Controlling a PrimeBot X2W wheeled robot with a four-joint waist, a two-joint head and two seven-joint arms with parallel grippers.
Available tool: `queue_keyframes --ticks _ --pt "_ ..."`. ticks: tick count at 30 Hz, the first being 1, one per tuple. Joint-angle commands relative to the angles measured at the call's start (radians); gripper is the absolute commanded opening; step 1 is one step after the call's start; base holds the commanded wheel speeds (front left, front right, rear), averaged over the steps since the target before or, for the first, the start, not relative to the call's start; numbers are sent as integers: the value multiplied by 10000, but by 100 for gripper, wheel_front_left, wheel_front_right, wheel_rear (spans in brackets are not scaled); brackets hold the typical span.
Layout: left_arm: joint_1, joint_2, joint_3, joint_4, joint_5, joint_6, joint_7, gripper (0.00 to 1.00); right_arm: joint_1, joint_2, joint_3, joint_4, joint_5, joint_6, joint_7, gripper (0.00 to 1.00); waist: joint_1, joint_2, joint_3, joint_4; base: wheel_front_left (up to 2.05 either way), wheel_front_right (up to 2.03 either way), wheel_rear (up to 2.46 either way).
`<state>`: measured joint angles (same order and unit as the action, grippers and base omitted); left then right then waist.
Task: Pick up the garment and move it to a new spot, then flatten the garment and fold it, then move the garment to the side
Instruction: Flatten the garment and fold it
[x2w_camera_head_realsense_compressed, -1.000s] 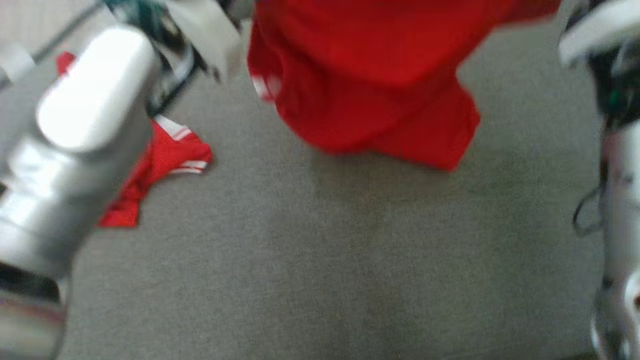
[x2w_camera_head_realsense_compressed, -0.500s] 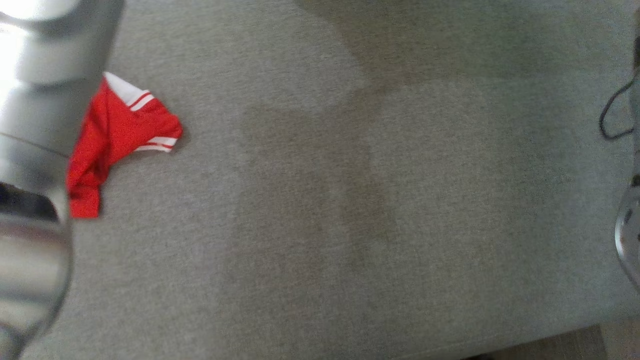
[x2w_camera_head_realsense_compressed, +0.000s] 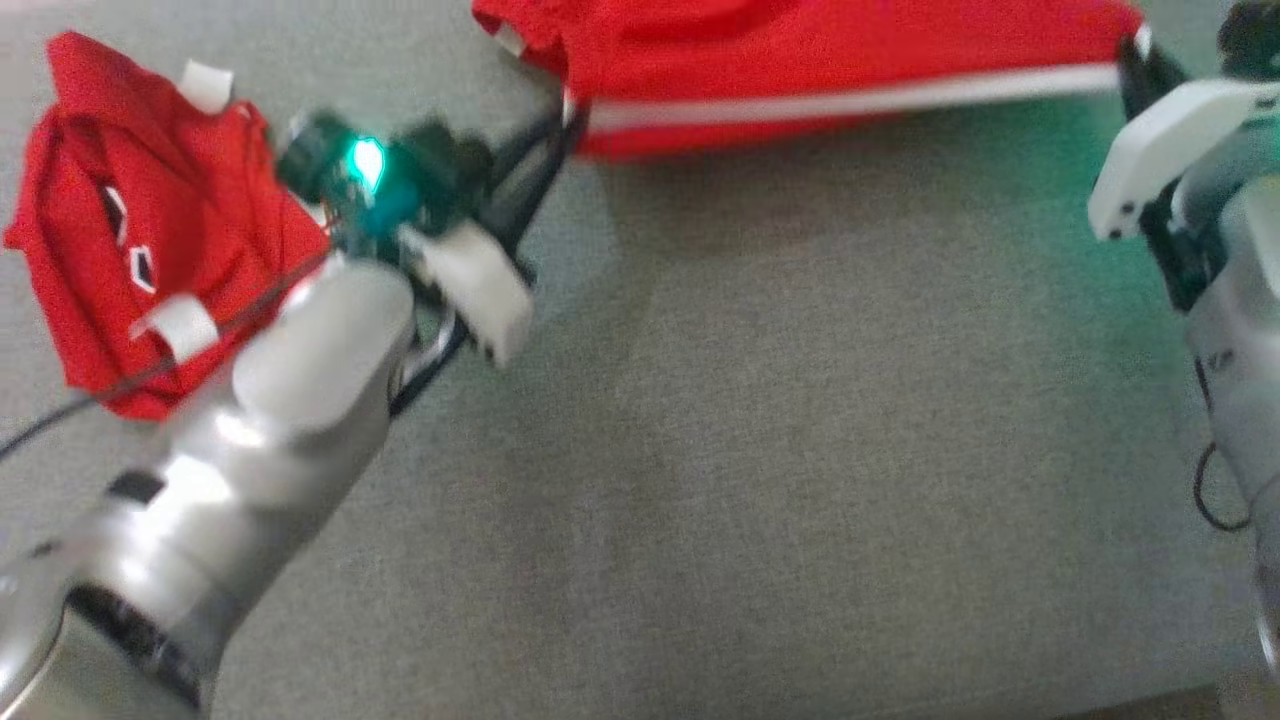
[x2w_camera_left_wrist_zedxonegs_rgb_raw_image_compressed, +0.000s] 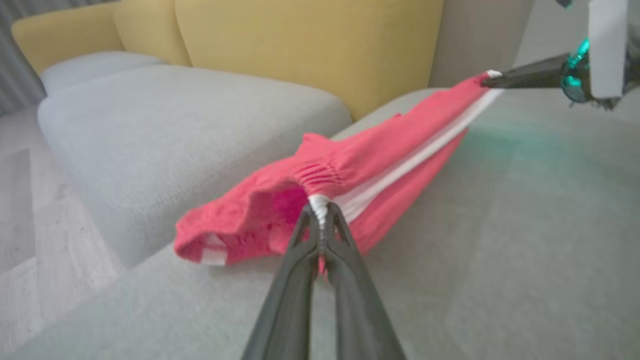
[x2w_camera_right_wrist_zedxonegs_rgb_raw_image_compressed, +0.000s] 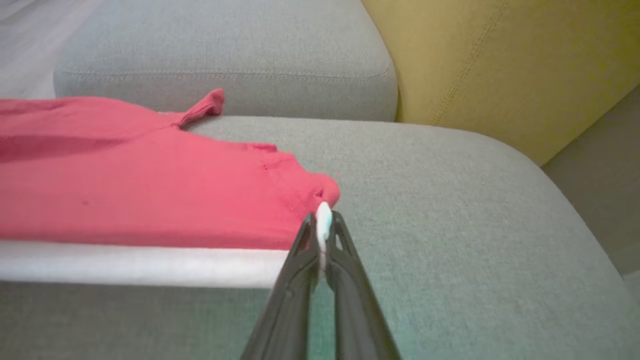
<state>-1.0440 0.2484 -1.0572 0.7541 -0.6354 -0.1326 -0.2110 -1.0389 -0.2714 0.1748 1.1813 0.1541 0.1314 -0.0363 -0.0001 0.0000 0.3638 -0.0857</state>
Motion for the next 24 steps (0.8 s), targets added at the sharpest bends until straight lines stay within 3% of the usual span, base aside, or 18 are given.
queue_keyframes --ticks 1,8,14,18,24 --pt "-125 557 97 -354 -168 22 53 0 137 -289 361 -235 248 -7 144 0 1 0 -361 34 0 0 0" --pt "1488 1226 -668 -1353 -549 44 259 0 1491 -1074 2339 -920 1743 -7 1293 0 1 0 -1409 101 0 0 0" --pt "2466 1441 -957 -2361 -685 391 507 0 2829 -2105 3563 -2130 3317 -7 2273 0 1 0 -2245 158 0 0 0" --pt "3070 1595 -1125 -3222 -817 700 788 0 3728 -2744 3895 -3026 4242 -7 2685 0 1 0 -2740 212 0 0 0" --pt "3690 1845 -1111 -4549 -1031 1347 1054 0 4694 -3347 3562 -4406 5107 -7 2705 0 1 0 -2964 291 0 0 0"
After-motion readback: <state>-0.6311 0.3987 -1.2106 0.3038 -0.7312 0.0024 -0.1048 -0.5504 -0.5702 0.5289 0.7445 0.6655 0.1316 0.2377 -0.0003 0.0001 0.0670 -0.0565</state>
